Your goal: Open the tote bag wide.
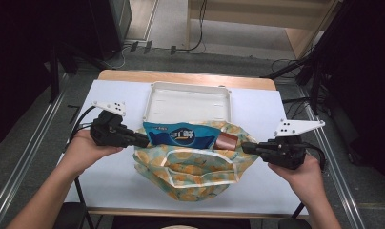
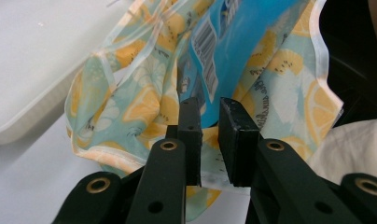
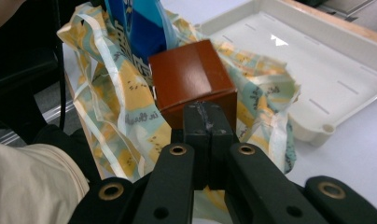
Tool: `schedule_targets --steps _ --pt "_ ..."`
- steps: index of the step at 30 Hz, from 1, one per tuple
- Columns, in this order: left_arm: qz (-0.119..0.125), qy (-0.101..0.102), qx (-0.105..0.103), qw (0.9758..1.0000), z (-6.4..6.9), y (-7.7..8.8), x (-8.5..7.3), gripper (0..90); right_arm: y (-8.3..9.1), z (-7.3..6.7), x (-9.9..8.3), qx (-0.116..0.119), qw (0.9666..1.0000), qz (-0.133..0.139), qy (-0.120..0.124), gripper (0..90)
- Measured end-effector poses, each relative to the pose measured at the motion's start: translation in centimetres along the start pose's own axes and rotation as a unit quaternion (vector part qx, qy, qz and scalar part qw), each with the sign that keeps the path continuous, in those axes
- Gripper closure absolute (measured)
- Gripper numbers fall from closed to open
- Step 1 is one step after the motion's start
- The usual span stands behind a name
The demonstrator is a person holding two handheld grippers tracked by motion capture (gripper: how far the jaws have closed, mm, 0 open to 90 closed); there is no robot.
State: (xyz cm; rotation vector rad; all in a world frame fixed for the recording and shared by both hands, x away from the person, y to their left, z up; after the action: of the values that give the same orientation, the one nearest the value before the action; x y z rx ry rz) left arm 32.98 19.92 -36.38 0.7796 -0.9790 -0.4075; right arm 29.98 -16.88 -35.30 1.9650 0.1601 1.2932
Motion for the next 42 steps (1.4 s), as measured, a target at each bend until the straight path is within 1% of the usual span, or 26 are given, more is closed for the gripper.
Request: schedule_targets --steps 1,6,9,10,13,16,17,18,20,21,24,26,29,32,35,36,38,42 --pt "0.000 0.001 -0.002 1.0000 0.0 -0.1 -0.1 79.1 -0.2 0.0 -0.2 0.002 1.0000 -0.002 -0.002 90.0" --pt "0.001 -0.005 -0.007 1.0000 0.2 -0.4 -0.6 78.9 -1.2 -0.3 -1.1 0.006 0.9999 -0.011 -0.001 90.0" --pt "0.001 -0.003 -0.008 1.0000 0.2 -0.8 -0.9 79.0 -1.8 -0.4 -1.6 0.007 0.9999 -0.013 -0.001 90.0" --pt "0.000 -0.001 -0.012 0.9999 0.3 -0.9 -1.1 79.0 -2.0 -0.4 -1.8 0.010 0.9999 -0.012 -0.001 90.0" --pt "-0.001 -0.002 -0.016 0.9999 0.4 -1.3 -1.4 79.0 -2.6 -0.6 -2.4 0.013 0.9998 -0.016 -0.003 90.0" --pt "-0.002 -0.001 -0.016 0.9999 0.4 -1.5 -1.7 78.8 -3.2 -0.9 -3.0 0.017 0.9997 -0.017 -0.003 90.0" --pt "-0.004 0.000 -0.018 0.9998 0.4 -1.9 -2.0 78.8 -3.5 -1.0 -3.2 0.018 0.9997 -0.019 -0.004 90.0" --pt "-0.003 0.003 -0.020 0.9998 0.5 -2.1 -2.2 78.8 -3.6 -1.0 -3.3 0.020 0.9997 -0.017 -0.003 90.0" --pt "-0.007 0.001 -0.022 0.9997 0.5 -2.4 -2.6 78.6 -4.0 -1.2 -3.6 0.022 0.9996 -0.016 -0.003 90.0" --pt "-0.007 0.004 -0.024 0.9997 0.5 -2.5 -2.7 78.5 -4.2 -1.2 -3.7 0.023 0.9996 -0.016 -0.004 90.0" --pt "-0.010 0.007 -0.028 0.9995 0.7 -2.8 -3.2 78.0 -4.7 -1.4 -4.1 0.024 0.9995 -0.020 -0.003 90.0" --pt "-0.012 0.007 -0.029 0.9995 0.8 -3.1 -3.5 77.7 -5.0 -1.6 -4.3 0.027 0.9995 -0.018 -0.003 90.0" --pt "-0.013 0.007 -0.036 0.9992 0.9 -3.5 -3.8 77.1 -5.5 -1.7 -4.6 0.032 0.9993 -0.020 -0.004 90.0" --pt "-0.015 0.011 -0.041 0.9990 1.0 -4.0 -4.0 76.1 -6.0 -1.8 -5.0 0.036 0.9991 -0.023 -0.004 90.0" --pt "-0.015 0.007 -0.045 0.9988 1.1 -4.4 -4.3 74.0 -6.5 -1.9 -5.4 0.038 0.9990 -0.024 -0.001 90.0" --pt "-0.014 0.006 -0.047 0.9988 1.2 -4.6 -4.3 73.1 -6.8 -2.0 -5.5 0.040 0.9990 -0.021 0.003 89.5" --pt "-0.015 0.005 -0.049 0.9987 1.2 -4.9 -4.5 71.5 -7.2 -2.0 -5.8 0.043 0.9987 -0.026 0.006 88.1" --pt "-0.015 0.002 -0.056 0.9983 1.4 -5.6 -4.7 67.6 -7.8 -1.9 -6.2 0.050 0.9983 -0.030 0.001 85.8"
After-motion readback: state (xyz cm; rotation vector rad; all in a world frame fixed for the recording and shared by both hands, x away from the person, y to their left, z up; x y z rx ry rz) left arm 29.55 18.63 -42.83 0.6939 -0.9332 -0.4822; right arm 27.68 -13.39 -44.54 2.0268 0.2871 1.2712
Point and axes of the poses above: each handheld gripper's, and its own axes: y roughly backward along the jaws, x roughly out of its top, z roughly to its right, the point moved 6 cm from there along -y, roughly forward along the jaws, and after that the axes turned 8 degrees about -z, right-handed, at the moved point
